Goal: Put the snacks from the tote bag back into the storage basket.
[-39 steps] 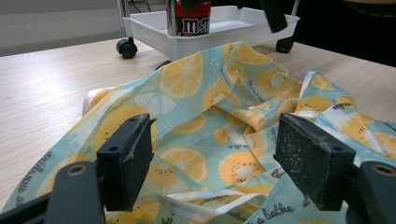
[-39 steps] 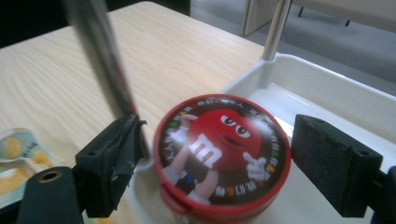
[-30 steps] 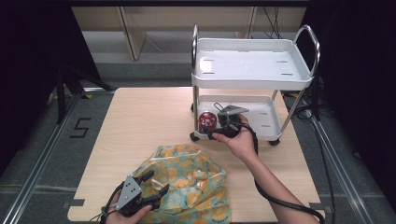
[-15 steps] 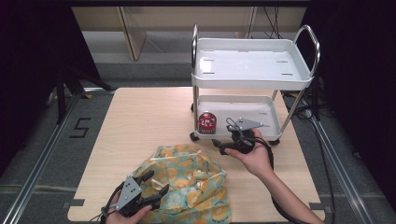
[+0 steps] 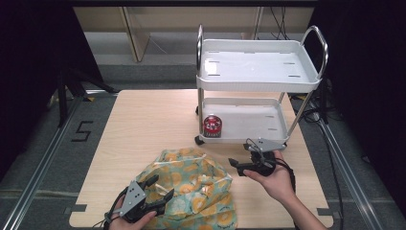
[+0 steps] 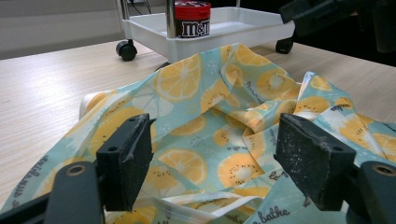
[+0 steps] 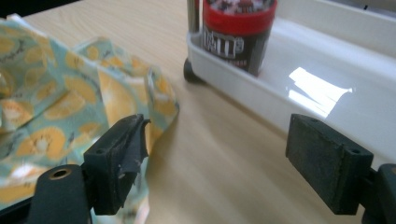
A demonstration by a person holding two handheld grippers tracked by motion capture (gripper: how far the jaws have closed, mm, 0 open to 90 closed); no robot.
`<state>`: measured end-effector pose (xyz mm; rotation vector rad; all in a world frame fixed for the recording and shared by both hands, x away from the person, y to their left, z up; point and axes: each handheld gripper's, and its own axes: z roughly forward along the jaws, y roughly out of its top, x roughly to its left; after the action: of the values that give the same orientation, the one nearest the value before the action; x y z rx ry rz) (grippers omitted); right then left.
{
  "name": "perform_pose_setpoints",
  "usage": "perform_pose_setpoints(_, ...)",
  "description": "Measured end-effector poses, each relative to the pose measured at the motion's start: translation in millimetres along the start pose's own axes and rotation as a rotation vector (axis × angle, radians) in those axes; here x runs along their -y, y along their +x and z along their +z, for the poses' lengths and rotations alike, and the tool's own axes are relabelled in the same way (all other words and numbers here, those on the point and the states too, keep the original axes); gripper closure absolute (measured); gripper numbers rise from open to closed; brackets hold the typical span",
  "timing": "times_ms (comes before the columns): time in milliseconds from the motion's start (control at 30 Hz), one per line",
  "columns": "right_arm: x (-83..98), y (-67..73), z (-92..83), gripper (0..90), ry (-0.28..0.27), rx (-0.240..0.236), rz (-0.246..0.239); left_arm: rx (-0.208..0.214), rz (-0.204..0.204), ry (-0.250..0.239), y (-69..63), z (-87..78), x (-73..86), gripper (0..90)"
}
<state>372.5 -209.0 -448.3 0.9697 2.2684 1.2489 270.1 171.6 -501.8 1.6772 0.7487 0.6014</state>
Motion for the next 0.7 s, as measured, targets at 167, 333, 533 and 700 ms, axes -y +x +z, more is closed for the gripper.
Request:
perform_pose_setpoints(167, 16.8, 1.0, -10.7, 21.7, -0.003, 0.002, 0.013, -0.001, 0.000, 0.001, -0.6, 0.1, -0.1, 26.7)
perform_pose_setpoints(333, 32.3, 2.8, -19.7, 22.7, 0.007, -0.006, 0.038, -0.007, 0.001, 0.011, -0.7, -0.9, -0.3, 26.7)
perform_pose_setpoints(533, 51.2, 5.7, -21.3, 25.5, 0.024, -0.021, 0.101, -0.006, -0.001, 0.014, -1.2, -1.2, -0.3, 26.7)
perform_pose_setpoints(700, 55.7, 5.8, -18.6, 29.1, 0.003, -0.006, 0.074, 0.004, -0.003, -0.007, -1.6, -1.3, -1.3, 25.8)
